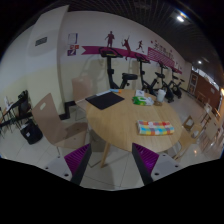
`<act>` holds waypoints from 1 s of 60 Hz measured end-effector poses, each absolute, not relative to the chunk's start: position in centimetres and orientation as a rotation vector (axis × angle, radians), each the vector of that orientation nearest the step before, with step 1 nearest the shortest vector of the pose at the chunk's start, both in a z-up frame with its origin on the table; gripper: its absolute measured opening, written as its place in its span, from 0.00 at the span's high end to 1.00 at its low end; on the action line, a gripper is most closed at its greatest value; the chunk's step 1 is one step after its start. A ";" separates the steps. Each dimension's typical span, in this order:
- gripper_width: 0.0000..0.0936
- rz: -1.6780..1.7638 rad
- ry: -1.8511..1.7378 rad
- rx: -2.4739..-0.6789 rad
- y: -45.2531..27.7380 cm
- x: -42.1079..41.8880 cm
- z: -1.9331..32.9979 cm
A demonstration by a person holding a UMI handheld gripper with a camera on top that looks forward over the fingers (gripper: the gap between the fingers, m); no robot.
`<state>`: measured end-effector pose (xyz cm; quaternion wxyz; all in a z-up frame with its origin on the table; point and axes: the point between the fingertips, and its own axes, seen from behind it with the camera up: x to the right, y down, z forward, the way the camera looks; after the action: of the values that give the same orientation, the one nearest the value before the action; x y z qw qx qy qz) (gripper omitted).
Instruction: Fold towel
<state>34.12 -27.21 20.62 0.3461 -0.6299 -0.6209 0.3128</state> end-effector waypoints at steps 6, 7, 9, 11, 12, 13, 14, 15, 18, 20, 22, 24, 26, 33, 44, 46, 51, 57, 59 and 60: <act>0.08 0.778 -1.571 -1.662 -25.2 34.0 20.4; 0.08 0.779 -1.564 -1.662 -23.9 33.3 19.4; 0.08 0.769 -1.554 -1.665 -22.3 32.5 18.9; 0.08 0.756 -1.544 -1.670 -22.4 33.4 19.5; 0.08 0.760 -1.539 -1.668 -20.7 32.0 18.4; 0.08 0.751 -1.534 -1.671 -21.3 33.0 19.1; 0.09 0.746 -1.529 -1.671 -20.8 32.9 19.0; 0.08 0.742 -1.524 -1.670 -20.5 32.5 18.6; 0.09 0.732 -1.511 -1.668 -18.7 32.2 18.0; 0.08 0.725 -1.503 -1.667 -17.9 31.8 17.7; 0.08 0.720 -1.498 -1.665 -17.1 31.3 17.3; 0.08 0.717 -1.495 -1.663 -16.5 30.9 17.0; 0.08 0.717 -1.489 -1.664 -15.8 30.2 16.6; 0.08 0.718 -1.473 -1.665 -13.7 27.3 14.6; 0.09 0.753 -1.471 -1.655 -11.3 20.4 10.2; 0.09 0.754 -1.472 -1.661 -10.8 19.2 9.3; 0.08 0.758 -1.454 -1.676 -9.3 15.9 7.2; 0.08 0.755 -1.465 -1.696 -8.1 11.9 4.6; 0.09 0.754 -1.473 -1.701 -7.7 10.7 3.6; 0.09 0.754 -1.478 -1.704 -7.5 10.1 3.2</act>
<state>10.11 -7.51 3.20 0.3725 -0.6648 -0.5769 0.2941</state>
